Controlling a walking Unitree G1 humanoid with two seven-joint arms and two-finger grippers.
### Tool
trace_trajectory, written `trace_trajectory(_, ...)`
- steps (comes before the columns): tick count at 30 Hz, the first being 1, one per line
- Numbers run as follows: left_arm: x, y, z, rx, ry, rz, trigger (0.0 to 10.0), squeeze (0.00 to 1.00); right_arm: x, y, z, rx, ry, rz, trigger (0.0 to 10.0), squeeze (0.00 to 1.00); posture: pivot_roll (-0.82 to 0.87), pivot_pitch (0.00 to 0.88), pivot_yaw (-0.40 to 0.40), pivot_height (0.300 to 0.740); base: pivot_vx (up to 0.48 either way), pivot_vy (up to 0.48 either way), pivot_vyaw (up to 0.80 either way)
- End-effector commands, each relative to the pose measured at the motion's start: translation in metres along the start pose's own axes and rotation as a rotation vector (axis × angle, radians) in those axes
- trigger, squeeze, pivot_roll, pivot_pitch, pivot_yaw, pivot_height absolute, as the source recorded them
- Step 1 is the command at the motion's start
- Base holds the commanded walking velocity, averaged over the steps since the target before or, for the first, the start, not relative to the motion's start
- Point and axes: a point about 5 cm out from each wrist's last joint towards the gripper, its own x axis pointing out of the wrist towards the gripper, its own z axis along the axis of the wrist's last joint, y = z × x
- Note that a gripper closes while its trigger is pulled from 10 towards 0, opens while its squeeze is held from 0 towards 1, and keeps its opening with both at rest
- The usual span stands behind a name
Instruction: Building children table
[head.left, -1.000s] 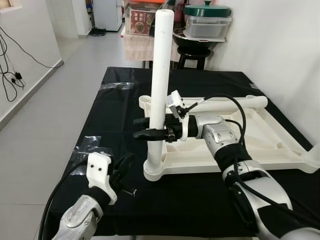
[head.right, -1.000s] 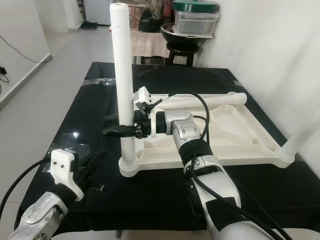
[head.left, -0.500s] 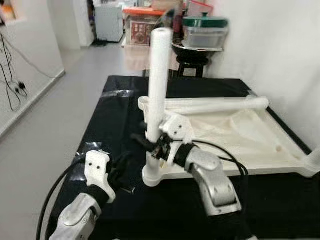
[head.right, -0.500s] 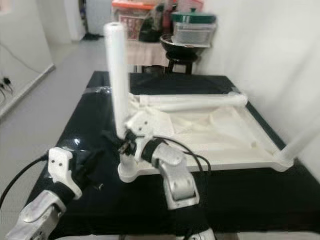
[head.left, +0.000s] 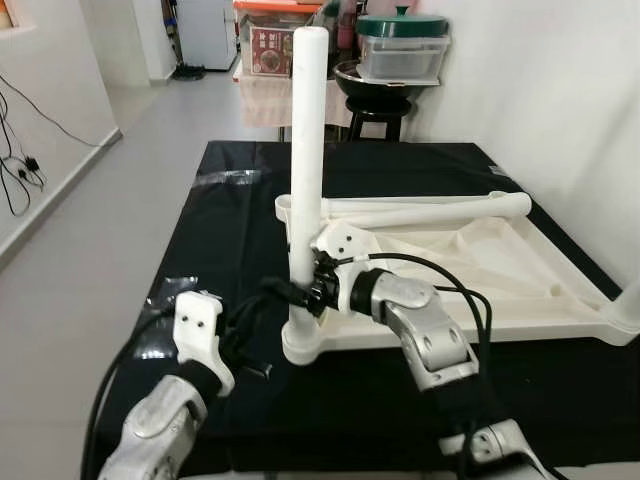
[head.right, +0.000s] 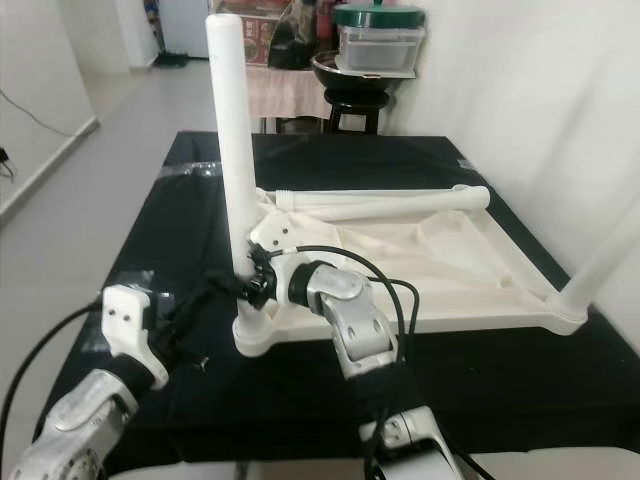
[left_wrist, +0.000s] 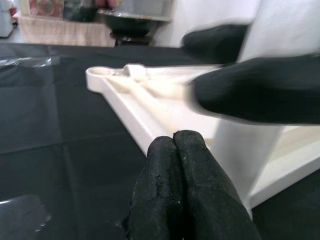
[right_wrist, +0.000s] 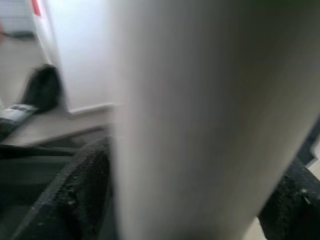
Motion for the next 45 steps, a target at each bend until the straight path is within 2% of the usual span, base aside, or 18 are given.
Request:
trace_trajectory(1, -0.002, 0.011, 0.006, 0.072, 0.014, 0.05, 10.0, 0.0, -0.014, 0.005, 0.004, 0.019, -0.034, 0.043, 10.0, 1.0, 0.02, 0.0, -0.058, 0.74, 0.0, 0.0, 0.0)
trace_trajectory(2, -0.002, 0.011, 0.006, 0.072, 0.014, 0.05, 10.0, 0.0, -0.014, 0.005, 0.004, 0.019, -0.034, 0.043, 10.0, 1.0, 0.02, 0.0, -0.058, 0.74, 0.0, 0.0, 0.0)
trace_trajectory(3, -0.004, 0.016, 0.01, 0.095, 0.007, 0.067, 10.0, 0.0, -0.023, 0.007, 0.002, 0.015, -0.037, 0.053, 10.0, 1.0, 0.02, 0.0, -0.058, 0.74, 0.0, 0.0, 0.0)
trace_trajectory(5, -0.005, 0.029, 0.016, 0.038, -0.03, 0.139, 10.0, 0.0, -0.039, 0.008, -0.014, 0.04, 0.004, -0.002, 10.0, 1.0, 0.01, 0.0, -0.057, 0.74, 0.0, 0.0, 0.0)
trace_trajectory(9, -0.006, 0.032, 0.014, -0.001, -0.024, 0.158, 10.0, 0.0, -0.055, 0.006, -0.033, 0.082, 0.053, -0.102, 10.0, 1.0, -0.01, 0.0, -0.055, 0.74, 0.0, 0.0, 0.0)
trace_trajectory(11, -0.006, 0.032, 0.014, -0.001, -0.024, 0.158, 10.0, 0.0, -0.055, 0.006, -0.033, 0.082, 0.053, -0.102, 10.0, 1.0, -0.01, 0.0, -0.055, 0.74, 0.0, 0.0, 0.0)
trace_trajectory(12, -0.008, 0.029, 0.004, 0.019, 0.019, 0.16, 10.0, 0.0, -0.077, 0.007, -0.046, 0.133, 0.083, -0.192, 10.0, 1.0, -0.03, 0.0, -0.052, 0.74, 0.0, 0.0, 0.0)
trace_trajectory(13, -0.008, 0.029, 0.004, 0.019, 0.019, 0.16, 10.0, 0.0, -0.077, 0.007, -0.046, 0.133, 0.083, -0.192, 10.0, 1.0, -0.03, 0.0, -0.052, 0.74, 0.0, 0.0, 0.0)
trace_trajectory(15, -0.01, 0.026, -0.003, 0.061, 0.055, 0.161, 10.0, 0.0, -0.095, 0.018, -0.049, 0.162, 0.085, -0.188, 10.0, 1.0, -0.04, 0.0, -0.049, 0.74, 0.0, 0.0, 0.0)
trace_trajectory(16, -0.01, 0.026, -0.003, 0.061, 0.055, 0.161, 10.0, 0.0, -0.095, 0.018, -0.049, 0.162, 0.085, -0.188, 10.0, 1.0, -0.04, 0.0, -0.049, 0.74, 0.0, 0.0, 0.0)
trace_trajectory(17, -0.012, 0.025, -0.006, 0.084, 0.066, 0.163, 10.0, 0.0, -0.103, 0.031, -0.046, 0.179, 0.075, -0.101, 10.0, 1.0, -0.05, 0.0, -0.042, 0.74, 0.0, 0.0, 0.0)
trace_trajectory(18, -0.014, 0.025, -0.008, 0.099, 0.077, 0.169, 10.0, 0.0, -0.111, 0.046, -0.041, 0.202, 0.067, 0.024, 10.0, 0.36, -0.05, 0.0, -0.04, 0.74, 0.0, 0.0, 0.0)
trace_trajectory(20, -0.014, 0.025, -0.008, 0.099, 0.077, 0.169, 10.0, 0.0, -0.111, 0.046, -0.041, 0.202, 0.067, 0.024, 10.0, 0.36, -0.05, 0.0, -0.04, 0.74, 0.0, 0.0, 0.0)
trace_trajectory(21, -0.015, 0.025, -0.01, 0.108, 0.084, 0.173, 10.0, 0.0, -0.115, 0.058, -0.037, 0.22, 0.063, 0.115, 10.0, 0.0, -0.05, 0.0, -0.039, 0.74, 0.0, 0.0, 0.0)
trace_trajectory(30, -0.016, 0.026, -0.014, 0.079, 0.087, 0.185, 10.0, 0.0, -0.126, 0.053, -0.03, 0.237, 0.07, 0.197, 10.0, 0.0, -0.05, 0.0, -0.046, 0.74, 0.0, 0.373, 0.0)
trace_trajectory(36, -0.014, 0.025, -0.013, 0.082, 0.081, 0.178, 10.0, 0.0, -0.129, 0.048, -0.027, 0.212, 0.084, 0.186, 10.0, 0.0, -0.05, 0.0, -0.049, 0.74, 0.0, 0.48, 0.0)
trace_trajectory(40, -0.013, 0.024, -0.012, 0.087, 0.076, 0.175, 10.0, 0.0, -0.117, 0.04, -0.025, 0.177, 0.081, 0.135, 10.0, 0.0, -0.04, 0.0, -0.051, 0.74, 0.0, 0.48, 0.0)
trace_trajectory(45, -0.014, 0.024, -0.012, 0.087, 0.073, 0.174, 10.0, 0.0, -0.109, 0.04, -0.024, 0.174, 0.07, 0.129, 10.0, 0.0, -0.04, 0.0, -0.052, 0.74, 0.0, 0.48, 0.0)
